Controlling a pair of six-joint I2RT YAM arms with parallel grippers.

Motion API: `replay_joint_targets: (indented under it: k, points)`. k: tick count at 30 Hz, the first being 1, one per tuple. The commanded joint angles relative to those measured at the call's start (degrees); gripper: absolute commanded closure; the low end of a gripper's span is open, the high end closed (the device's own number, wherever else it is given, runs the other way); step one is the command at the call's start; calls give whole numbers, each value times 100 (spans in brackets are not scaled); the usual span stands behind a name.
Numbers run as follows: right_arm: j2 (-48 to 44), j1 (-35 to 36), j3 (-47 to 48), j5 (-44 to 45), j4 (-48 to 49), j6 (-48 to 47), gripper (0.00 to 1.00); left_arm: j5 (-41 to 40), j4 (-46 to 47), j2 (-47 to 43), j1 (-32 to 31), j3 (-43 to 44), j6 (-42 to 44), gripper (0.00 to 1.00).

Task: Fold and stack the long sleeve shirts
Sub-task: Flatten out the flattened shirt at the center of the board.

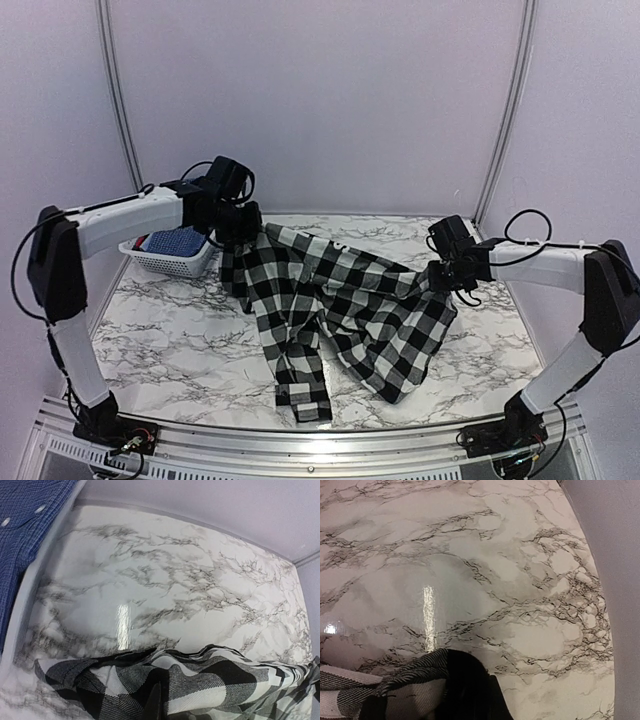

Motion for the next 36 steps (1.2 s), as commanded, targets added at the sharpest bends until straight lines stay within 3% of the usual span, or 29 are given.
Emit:
replay_joint_targets:
  k: [1, 2, 3, 6, 8, 11, 16, 23, 28, 36]
  points:
    - [230, -380, 17, 56, 136, -139, 92, 398, -794, 1380, 186, 1344, 797, 81]
    - [309, -389, 112, 31, 140, -182, 85, 436, -815, 1639, 201, 1579, 838, 66]
    - [400, -386, 215, -75, 155, -224, 74, 456, -827, 1763, 214, 1754, 871, 44]
    - [488, -247, 541, -126, 83, -346, 41, 460, -825, 1873, 247, 2033, 929, 20]
    - [454, 92, 692, 48, -8, -451, 25, 394, -822, 1739, 266, 1980, 980, 12]
    - [265, 826, 744, 112, 11, -626, 15, 351, -787, 1271, 279, 1467, 868, 2]
    - [78, 2436, 994, 144, -183, -458, 12, 242, -444, 222, 293, 20, 609, 1]
    - [854, 4471, 2019, 263, -953, 406, 13, 281, -433, -1042, 295, -1318, 245, 1]
    - [1950, 5221, 2959, 321, -1439, 1245, 14, 340, -437, -1764, 295, -2051, 31, 1]
    - [3133, 5444, 3790, -61, -1776, 2370, 14, 514, -545, -2722, 295, -2885, -86, 1]
